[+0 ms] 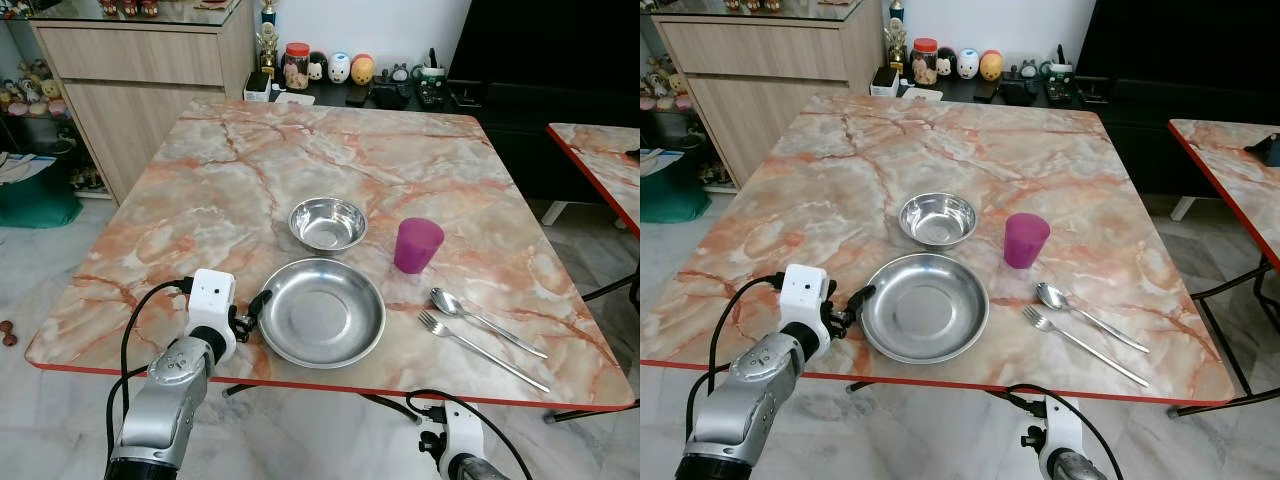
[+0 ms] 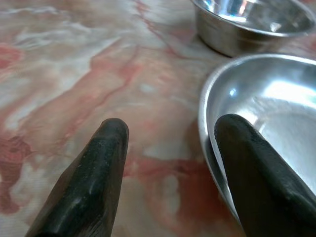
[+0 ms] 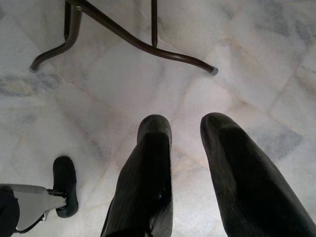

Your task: Setting the table

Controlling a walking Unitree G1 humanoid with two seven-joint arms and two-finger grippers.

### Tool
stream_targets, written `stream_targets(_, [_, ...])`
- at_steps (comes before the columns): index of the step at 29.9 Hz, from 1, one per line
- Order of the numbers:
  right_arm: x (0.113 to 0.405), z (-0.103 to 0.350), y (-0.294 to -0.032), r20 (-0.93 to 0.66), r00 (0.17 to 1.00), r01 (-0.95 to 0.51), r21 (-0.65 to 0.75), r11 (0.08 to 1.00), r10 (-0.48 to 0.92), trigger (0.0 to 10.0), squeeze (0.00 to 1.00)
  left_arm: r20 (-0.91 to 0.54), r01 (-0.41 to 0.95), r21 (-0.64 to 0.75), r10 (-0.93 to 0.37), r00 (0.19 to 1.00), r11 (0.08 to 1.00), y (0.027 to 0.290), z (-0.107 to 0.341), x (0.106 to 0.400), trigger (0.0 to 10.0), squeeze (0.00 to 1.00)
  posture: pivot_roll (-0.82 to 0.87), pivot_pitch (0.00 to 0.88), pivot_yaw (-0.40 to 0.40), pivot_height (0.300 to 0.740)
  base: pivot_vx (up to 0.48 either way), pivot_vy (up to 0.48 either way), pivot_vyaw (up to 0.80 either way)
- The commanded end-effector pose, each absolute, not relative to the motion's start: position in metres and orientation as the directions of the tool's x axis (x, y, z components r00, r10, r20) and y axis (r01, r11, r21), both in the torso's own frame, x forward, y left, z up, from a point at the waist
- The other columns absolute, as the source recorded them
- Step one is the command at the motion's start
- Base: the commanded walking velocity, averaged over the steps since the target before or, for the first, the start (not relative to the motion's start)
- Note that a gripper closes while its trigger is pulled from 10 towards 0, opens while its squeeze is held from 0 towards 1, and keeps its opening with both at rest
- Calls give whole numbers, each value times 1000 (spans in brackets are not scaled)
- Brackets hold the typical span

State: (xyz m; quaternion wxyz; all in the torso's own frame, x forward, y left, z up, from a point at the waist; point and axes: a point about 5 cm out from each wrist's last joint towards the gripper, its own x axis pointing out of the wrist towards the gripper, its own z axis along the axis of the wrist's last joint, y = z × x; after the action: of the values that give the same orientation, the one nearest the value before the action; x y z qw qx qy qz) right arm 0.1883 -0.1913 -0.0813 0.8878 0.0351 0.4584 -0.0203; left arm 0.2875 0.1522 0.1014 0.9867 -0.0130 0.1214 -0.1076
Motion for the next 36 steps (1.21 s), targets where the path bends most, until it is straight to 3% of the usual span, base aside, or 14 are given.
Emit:
stream_targets(1, [190, -80, -193, -815, 579, 67, 37, 997, -9, 10000, 0, -234, 158, -64, -169, 957, 985, 153, 108, 293, 10000, 0, 153, 0, -68, 740, 0, 0, 0])
stream_targets(2, [190, -80, -193, -815, 579, 67, 37, 997, -9, 10000, 0, -234, 158, -64, -169, 957, 985, 153, 108, 293, 10000, 0, 153, 0, -68, 740, 0, 0, 0])
stream_targets(3, [190, -80, -193, -815, 580, 67, 38, 997, -8, 10000, 0, -232, 164, -83, -179, 956, 983, 150, 111, 295, 10000, 1000, 149, 0, -66, 740, 0, 0, 0])
stream_targets(7, [190, -80, -193, -814, 580, 69, 39, 997, -8, 10000, 0, -236, 156, -95, -175, 956, 983, 148, 115, 299, 10000, 1000, 149, 0, -65, 740, 0, 0, 0])
stream_targets(8, [190, -80, -193, -814, 580, 69, 39, 997, -8, 10000, 0, -238, 162, -96, -181, 954, 982, 147, 116, 299, 10000, 671, 149, 0, -64, 740, 0, 0, 0])
stream_targets(9, [190, -80, -193, -814, 580, 69, 40, 997, -8, 10000, 0, -241, 172, -97, -191, 952, 980, 147, 116, 299, 10000, 0, 148, 0, -63, 740, 0, 0, 0])
stream_targets(15, [190, -80, -193, -815, 579, 66, 40, 997, -6, 10000, 0, -247, 177, -122, -203, 948, 977, 145, 117, 299, 10000, 0, 150, 0, -64, 740, 0, 0, 0])
stream_targets(24, [190, -80, -193, -816, 579, 60, 39, 997, -3, 10000, 0, -275, 306, -96, -321, 906, 947, 128, 115, 294, 10000, 0, 148, 0, -66, 740, 0, 0, 0])
stream_targets(36, [190, -80, -193, -816, 579, 58, 38, 998, -3, 10000, 0, -296, 307, -22, -299, 907, 952, 124, 108, 294, 10000, 0, 143, 0, -66, 740, 0, 0, 0])
